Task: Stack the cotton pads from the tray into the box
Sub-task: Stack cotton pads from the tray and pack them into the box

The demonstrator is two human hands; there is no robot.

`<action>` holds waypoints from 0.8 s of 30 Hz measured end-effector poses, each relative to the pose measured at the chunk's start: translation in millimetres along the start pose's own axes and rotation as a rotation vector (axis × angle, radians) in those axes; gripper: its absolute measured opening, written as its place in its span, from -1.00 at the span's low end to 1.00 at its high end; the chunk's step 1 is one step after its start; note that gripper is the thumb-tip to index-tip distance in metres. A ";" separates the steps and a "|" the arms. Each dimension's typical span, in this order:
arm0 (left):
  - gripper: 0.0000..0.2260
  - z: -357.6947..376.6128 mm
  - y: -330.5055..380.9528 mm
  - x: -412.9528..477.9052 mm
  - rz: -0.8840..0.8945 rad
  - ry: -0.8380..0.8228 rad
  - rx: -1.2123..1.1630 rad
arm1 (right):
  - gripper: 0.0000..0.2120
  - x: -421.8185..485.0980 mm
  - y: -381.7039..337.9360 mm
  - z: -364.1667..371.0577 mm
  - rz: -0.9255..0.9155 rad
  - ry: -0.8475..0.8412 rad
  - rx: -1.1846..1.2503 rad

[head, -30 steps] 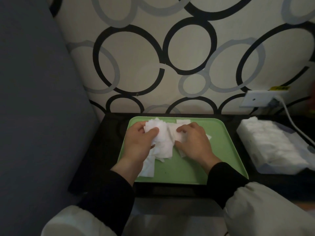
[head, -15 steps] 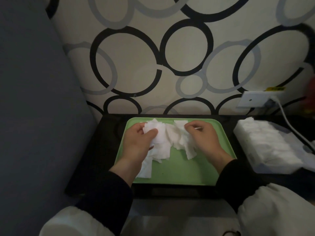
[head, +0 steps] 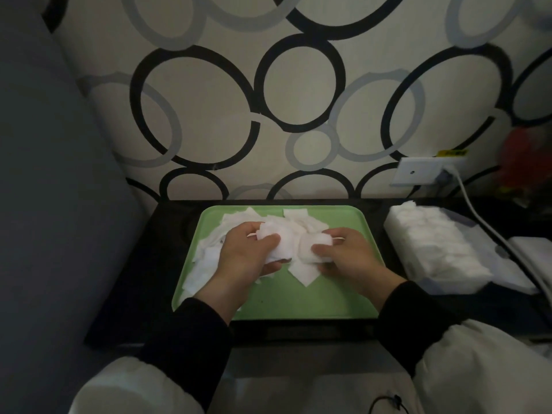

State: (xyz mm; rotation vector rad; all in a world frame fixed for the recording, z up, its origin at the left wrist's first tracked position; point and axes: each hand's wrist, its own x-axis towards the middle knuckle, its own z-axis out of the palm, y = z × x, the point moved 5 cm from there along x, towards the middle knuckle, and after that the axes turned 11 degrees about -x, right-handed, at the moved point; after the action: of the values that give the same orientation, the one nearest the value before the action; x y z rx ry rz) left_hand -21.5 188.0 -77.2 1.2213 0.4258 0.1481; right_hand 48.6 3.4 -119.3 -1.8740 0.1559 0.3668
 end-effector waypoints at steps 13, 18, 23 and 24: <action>-0.91 11.3 -3.4 -2.5 -0.022 -0.140 0.082 | -0.75 -31.8 -50.0 -9.6 -0.370 -0.410 0.118; -0.87 27.0 -4.1 -11.4 -0.053 -0.250 0.074 | -0.77 -36.2 -51.2 -13.5 -0.370 -0.283 -0.107; -0.83 35.9 -4.7 -16.9 -0.067 -0.271 0.076 | -0.75 -37.9 -51.0 -22.7 -0.368 -0.186 -0.141; -0.82 38.2 -5.3 -17.2 -0.074 -0.265 0.072 | -0.75 -37.6 -50.4 -24.7 -0.371 -0.174 -0.160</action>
State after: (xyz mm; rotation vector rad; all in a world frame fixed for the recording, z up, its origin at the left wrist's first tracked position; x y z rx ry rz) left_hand -22.8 146.9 -67.6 1.2740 0.2458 -0.0931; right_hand 31.9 -6.0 -54.5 -1.9679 -0.3440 0.2888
